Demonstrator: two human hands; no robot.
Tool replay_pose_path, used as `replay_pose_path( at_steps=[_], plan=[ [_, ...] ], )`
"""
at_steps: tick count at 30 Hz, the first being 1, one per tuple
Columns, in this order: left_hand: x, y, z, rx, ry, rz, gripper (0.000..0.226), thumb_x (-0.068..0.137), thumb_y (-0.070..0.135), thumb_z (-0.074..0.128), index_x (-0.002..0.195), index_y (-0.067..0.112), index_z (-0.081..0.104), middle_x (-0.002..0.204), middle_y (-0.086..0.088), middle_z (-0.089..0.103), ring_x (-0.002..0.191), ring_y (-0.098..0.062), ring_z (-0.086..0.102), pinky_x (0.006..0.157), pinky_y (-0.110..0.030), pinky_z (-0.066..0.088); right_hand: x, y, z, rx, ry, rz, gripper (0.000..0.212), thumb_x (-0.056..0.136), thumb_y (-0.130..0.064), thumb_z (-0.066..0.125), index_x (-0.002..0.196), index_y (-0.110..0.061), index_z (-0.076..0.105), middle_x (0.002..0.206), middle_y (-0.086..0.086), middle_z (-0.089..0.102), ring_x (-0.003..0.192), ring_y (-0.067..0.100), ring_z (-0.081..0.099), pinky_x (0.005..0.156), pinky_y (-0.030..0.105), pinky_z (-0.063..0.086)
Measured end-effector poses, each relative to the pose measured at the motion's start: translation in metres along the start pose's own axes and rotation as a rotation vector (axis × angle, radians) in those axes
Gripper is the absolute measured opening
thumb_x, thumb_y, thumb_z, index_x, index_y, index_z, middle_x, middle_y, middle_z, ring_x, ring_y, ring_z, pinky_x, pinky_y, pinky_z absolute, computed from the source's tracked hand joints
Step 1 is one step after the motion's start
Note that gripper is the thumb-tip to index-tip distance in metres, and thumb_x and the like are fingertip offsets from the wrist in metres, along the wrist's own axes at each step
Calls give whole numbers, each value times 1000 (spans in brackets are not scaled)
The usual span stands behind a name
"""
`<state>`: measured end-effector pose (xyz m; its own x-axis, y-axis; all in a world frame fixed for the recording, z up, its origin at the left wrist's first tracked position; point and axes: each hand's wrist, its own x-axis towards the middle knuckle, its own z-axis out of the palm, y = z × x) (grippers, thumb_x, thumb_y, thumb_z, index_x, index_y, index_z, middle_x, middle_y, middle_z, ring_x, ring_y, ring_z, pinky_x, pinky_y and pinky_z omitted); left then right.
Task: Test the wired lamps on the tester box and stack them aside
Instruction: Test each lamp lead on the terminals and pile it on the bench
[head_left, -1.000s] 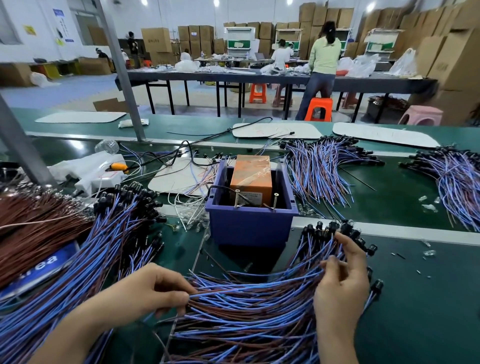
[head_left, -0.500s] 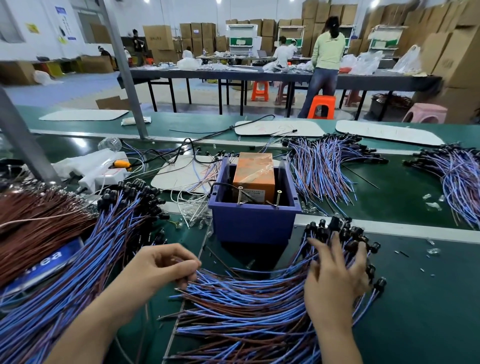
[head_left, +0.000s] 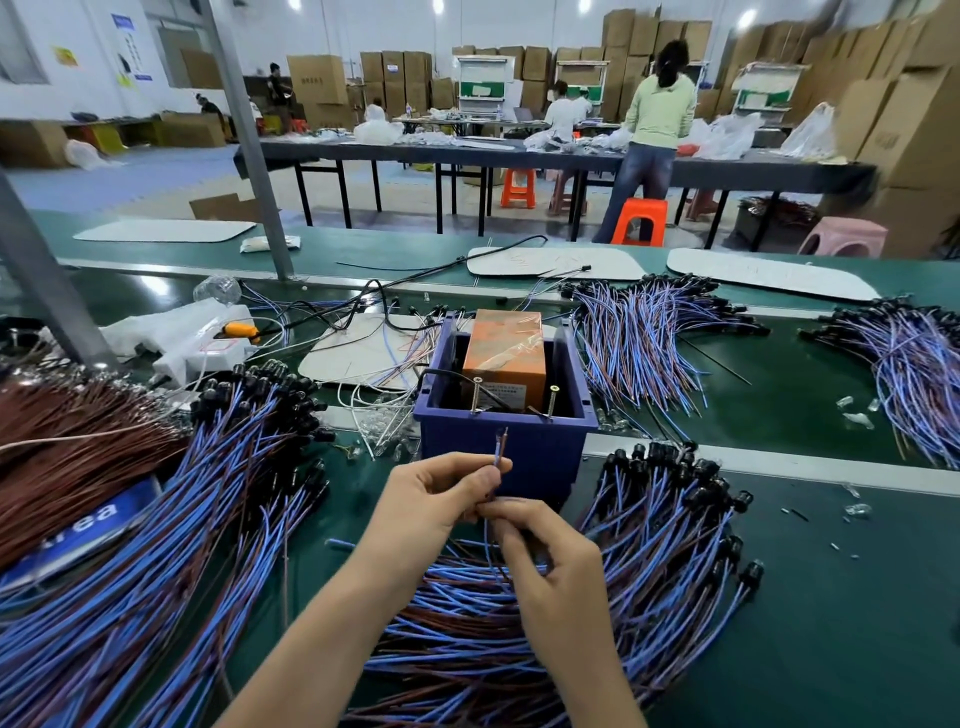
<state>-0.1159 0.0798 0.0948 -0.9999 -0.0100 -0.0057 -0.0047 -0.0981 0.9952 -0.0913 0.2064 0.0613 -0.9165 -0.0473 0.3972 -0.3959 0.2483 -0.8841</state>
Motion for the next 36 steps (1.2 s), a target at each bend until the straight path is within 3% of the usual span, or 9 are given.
replay_pose_path(
  at_steps=[3,12,16,18,21,25,29,31,36],
  plan=[
    [0,-5,4,27,22,6,19,84,9,68,78,24,79,79,0,74,71,-3,65,63,-14,49,0,2,-3,10,26,53,29,92,-7,60,92,-35,69,86,-18,70,80,2,65,68,13,48],
    [6,-9,6,-7,107,-43,14,88,10,64,85,17,75,75,-1,73,55,-3,56,55,-15,49,0,5,-6,75,113,150,27,92,-11,60,93,-35,71,87,-21,71,82,-1,65,69,10,48],
    [16,-11,6,-101,189,-76,14,89,7,62,84,13,74,69,-1,70,49,-4,52,53,-16,51,1,10,-8,135,173,195,25,95,-10,56,99,-32,69,86,-10,72,79,5,68,71,14,51],
    [21,-12,5,-152,207,-104,14,90,6,62,85,12,73,68,-1,69,47,-3,51,52,-15,50,1,12,-8,159,147,214,26,96,-12,54,108,-33,64,80,-2,71,73,9,68,68,20,52],
    [27,-12,4,-172,204,-131,14,90,7,62,84,12,74,67,-1,69,47,-2,52,51,-15,50,1,13,-7,124,84,223,35,96,-14,53,117,-42,57,70,2,66,60,6,59,58,16,44],
    [32,-11,6,-172,195,-146,13,90,8,62,85,12,73,67,0,69,46,0,51,51,-13,50,2,13,-7,97,18,221,40,97,-13,52,124,-42,53,88,1,62,53,1,50,53,11,37],
    [33,-13,6,-168,192,-154,12,90,9,62,86,12,73,68,1,69,46,0,51,52,-14,51,3,17,-8,69,-24,214,41,97,-16,53,123,-46,52,97,0,60,75,-1,53,67,13,41],
    [33,-13,6,-169,203,-156,12,90,9,62,87,11,73,68,1,69,46,0,51,52,-14,51,2,19,-8,63,-38,218,41,97,-16,53,119,-50,50,105,2,63,88,8,55,75,17,43],
    [33,-14,6,-166,212,-156,12,90,8,62,85,12,73,68,0,70,47,0,52,52,-14,51,3,21,-8,38,-29,207,42,97,-15,53,115,-52,51,120,-8,64,95,11,56,88,27,49]
  ],
)
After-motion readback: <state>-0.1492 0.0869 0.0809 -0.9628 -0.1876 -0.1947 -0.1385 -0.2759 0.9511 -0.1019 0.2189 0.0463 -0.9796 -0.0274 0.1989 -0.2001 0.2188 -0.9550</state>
